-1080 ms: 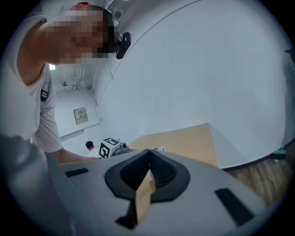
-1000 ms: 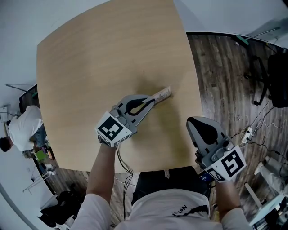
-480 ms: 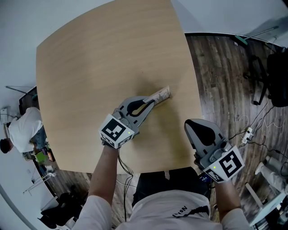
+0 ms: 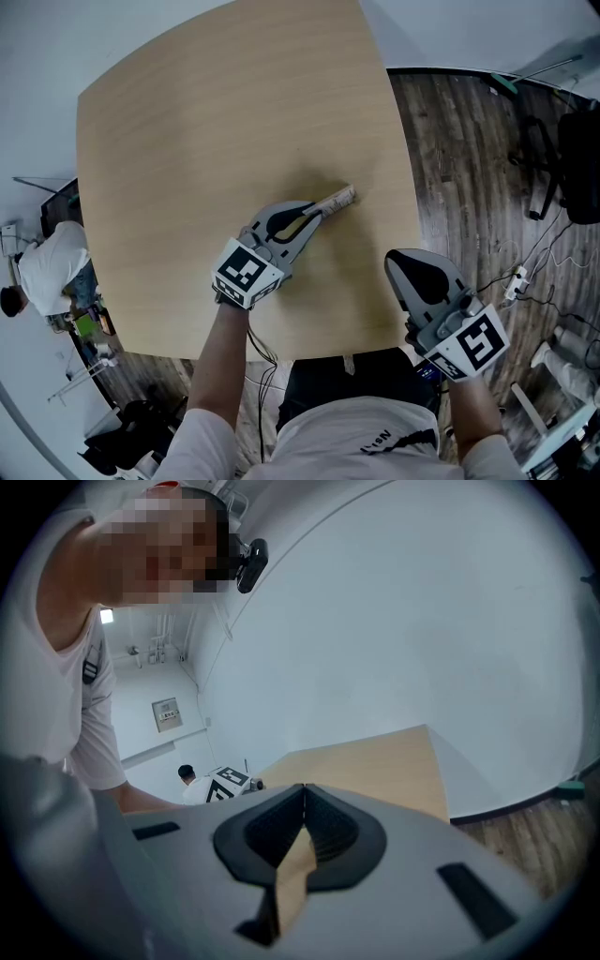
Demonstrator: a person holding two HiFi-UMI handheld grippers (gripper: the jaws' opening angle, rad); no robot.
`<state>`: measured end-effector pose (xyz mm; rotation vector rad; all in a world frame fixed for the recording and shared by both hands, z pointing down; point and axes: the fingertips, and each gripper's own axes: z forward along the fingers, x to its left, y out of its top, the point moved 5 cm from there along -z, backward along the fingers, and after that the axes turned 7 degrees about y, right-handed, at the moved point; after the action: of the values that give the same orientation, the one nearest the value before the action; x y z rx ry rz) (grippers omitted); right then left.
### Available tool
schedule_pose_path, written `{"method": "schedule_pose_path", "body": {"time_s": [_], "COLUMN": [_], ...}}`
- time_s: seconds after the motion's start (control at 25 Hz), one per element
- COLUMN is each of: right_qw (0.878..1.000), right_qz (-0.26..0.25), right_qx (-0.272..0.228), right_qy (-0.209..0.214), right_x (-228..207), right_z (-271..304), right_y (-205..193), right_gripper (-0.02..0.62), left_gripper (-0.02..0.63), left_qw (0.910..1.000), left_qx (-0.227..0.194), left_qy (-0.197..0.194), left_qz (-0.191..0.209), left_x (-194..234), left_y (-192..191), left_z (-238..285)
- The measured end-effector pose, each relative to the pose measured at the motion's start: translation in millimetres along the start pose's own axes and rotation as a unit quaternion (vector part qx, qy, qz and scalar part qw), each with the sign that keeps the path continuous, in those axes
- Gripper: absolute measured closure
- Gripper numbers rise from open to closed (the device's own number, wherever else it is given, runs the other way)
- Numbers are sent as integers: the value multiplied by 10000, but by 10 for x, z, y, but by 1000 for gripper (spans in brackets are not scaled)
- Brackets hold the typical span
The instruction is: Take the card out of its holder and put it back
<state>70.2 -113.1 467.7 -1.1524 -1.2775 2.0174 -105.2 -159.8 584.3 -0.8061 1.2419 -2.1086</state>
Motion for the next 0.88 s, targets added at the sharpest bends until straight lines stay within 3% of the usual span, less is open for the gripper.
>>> {"method": "schedule_pose_path", "body": {"time_s": [0.44, 0.68, 0.88], "right_qw": [9997, 9995, 9992], "right_qz": [-185, -273, -387], "right_qx": [-81, -78, -71], "right_qy": [134, 159, -12], "right_x": [97, 322, 658], "right_z": [-2, -13, -124], "right_y": [220, 387, 475], "right_gripper": [581, 581, 581], "left_gripper": [563, 565, 578], "left_qw": [9944, 9891, 9839], "left_qx": [-729, -1058, -1151], "left_qy": [710, 887, 1102], "left_qz": [-272, -506, -812], "left_x": [-185, -585, -1045], "left_y": [728, 1215, 1330], "left_z": [-512, -902, -1221]}}
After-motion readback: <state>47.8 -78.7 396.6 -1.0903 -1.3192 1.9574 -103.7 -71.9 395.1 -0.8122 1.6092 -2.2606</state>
